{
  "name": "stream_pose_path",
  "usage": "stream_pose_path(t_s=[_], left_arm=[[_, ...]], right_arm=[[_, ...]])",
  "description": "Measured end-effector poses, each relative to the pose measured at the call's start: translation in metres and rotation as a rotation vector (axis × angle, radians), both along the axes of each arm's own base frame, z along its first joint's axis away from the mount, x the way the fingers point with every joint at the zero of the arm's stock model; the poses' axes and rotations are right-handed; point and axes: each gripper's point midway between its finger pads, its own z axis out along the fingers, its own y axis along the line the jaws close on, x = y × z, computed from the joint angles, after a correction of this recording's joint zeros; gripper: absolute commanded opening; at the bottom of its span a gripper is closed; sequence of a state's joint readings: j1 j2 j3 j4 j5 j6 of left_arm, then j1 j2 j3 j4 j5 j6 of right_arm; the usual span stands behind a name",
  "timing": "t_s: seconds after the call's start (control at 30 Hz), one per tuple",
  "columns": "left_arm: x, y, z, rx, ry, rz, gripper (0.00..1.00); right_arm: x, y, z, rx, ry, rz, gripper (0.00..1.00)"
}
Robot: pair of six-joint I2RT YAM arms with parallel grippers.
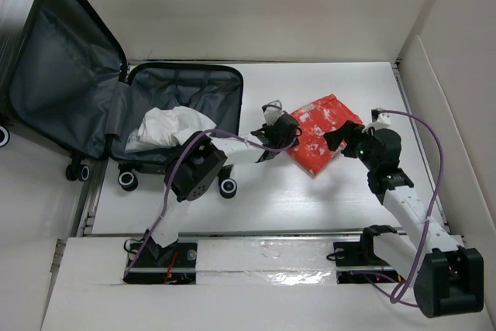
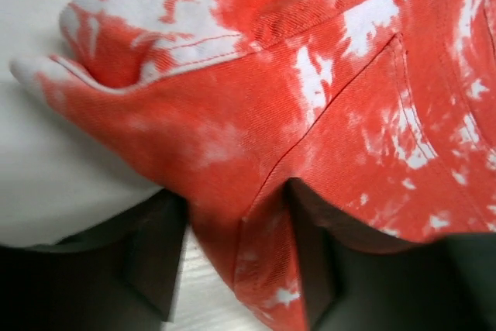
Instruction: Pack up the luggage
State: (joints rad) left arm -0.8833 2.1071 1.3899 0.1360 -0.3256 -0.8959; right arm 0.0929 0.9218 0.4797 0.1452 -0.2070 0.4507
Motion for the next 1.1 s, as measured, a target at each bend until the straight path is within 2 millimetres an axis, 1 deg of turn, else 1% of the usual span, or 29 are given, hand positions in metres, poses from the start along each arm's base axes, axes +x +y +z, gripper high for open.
stream_pose_path(t_s=[0.03, 0.07, 0.1, 0.2, 0.27, 0.37, 0.47, 0.57, 0.6, 0.67, 0.73, 0.77, 0.8, 0.83, 0.87, 0.9, 0.93, 1.0, 1.03, 1.1], left_arm=[[0.002, 0.002, -0.002, 0.006, -0.003, 0.005, 0.18], [0.004, 0.003, -0.001, 0.004, -0.007, 0.009, 0.07], [0.007, 0.003, -0.001, 0.002, -0.011, 0.005, 0.01], [0.013, 0.002, 0.004, 0.004, -0.033, -0.029, 0.0], [0.021, 0.002, 0.009, 0.018, -0.043, -0.058, 0.0], [0.035, 0.002, 0.024, 0.043, -0.077, -0.112, 0.0], [0.049, 0.003, 0.049, 0.086, -0.128, -0.176, 0.0], [0.057, 0.01, 0.083, 0.119, -0.171, -0.23, 0.0], [0.058, 0.016, 0.098, 0.123, -0.185, -0.243, 0.0], [0.063, 0.038, 0.129, 0.122, -0.207, -0.25, 0.0], [0.072, 0.073, 0.166, 0.116, -0.239, -0.223, 0.0], [0.078, 0.097, 0.185, 0.113, -0.26, -0.194, 0.0], [0.085, 0.125, 0.203, 0.108, -0.281, -0.154, 0.0], [0.091, 0.151, 0.217, 0.104, -0.301, -0.111, 0.0], [0.095, 0.185, 0.23, 0.107, -0.32, -0.052, 0.0], [0.101, 0.22, 0.239, 0.111, -0.333, 0.009, 0.0], [0.103, 0.254, 0.243, 0.114, -0.338, 0.068, 0.0], [0.101, 0.316, 0.231, 0.13, -0.308, 0.179, 0.0], [0.1, 0.348, 0.222, 0.132, -0.298, 0.235, 0.0], [0.091, 0.393, 0.192, 0.131, -0.238, 0.322, 0.0]], right_arm=[[-0.001, 0.0, 0.0, -0.003, 0.001, 0.003, 0.91], [-0.001, 0.001, 0.0, -0.006, 0.001, 0.007, 0.91], [-0.002, 0.001, 0.0, -0.008, -0.001, 0.011, 0.9], [-0.003, 0.001, 0.003, -0.015, -0.012, 0.018, 0.9], [-0.004, 0.001, 0.008, -0.024, -0.032, 0.022, 0.9], [-0.005, 0.0, 0.01, -0.035, -0.045, 0.022, 0.9], [-0.006, -0.001, 0.007, -0.044, -0.041, 0.025, 0.9], [-0.007, -0.001, 0.004, -0.047, -0.038, 0.024, 0.9], [-0.008, -0.001, 0.002, -0.047, -0.036, 0.024, 0.9], [-0.009, -0.001, 0.001, -0.046, -0.037, 0.025, 0.9], [-0.01, -0.001, 0.001, -0.047, -0.04, 0.025, 0.9], [-0.011, -0.001, 0.001, -0.046, -0.041, 0.025, 0.9], [-0.012, -0.002, 0.001, -0.046, -0.044, 0.024, 0.9], [-0.013, -0.002, 0.002, -0.046, -0.05, 0.024, 0.9], [-0.014, -0.002, 0.003, -0.046, -0.055, 0.024, 0.9], [-0.015, -0.002, 0.004, -0.046, -0.061, 0.024, 0.9], [-0.016, -0.002, 0.006, -0.046, -0.069, 0.024, 0.9], [-0.018, -0.002, 0.01, -0.045, -0.088, 0.024, 0.9], [-0.02, -0.002, 0.012, -0.045, -0.096, 0.023, 0.9], [-0.021, -0.002, 0.014, -0.043, -0.108, 0.024, 0.9]])
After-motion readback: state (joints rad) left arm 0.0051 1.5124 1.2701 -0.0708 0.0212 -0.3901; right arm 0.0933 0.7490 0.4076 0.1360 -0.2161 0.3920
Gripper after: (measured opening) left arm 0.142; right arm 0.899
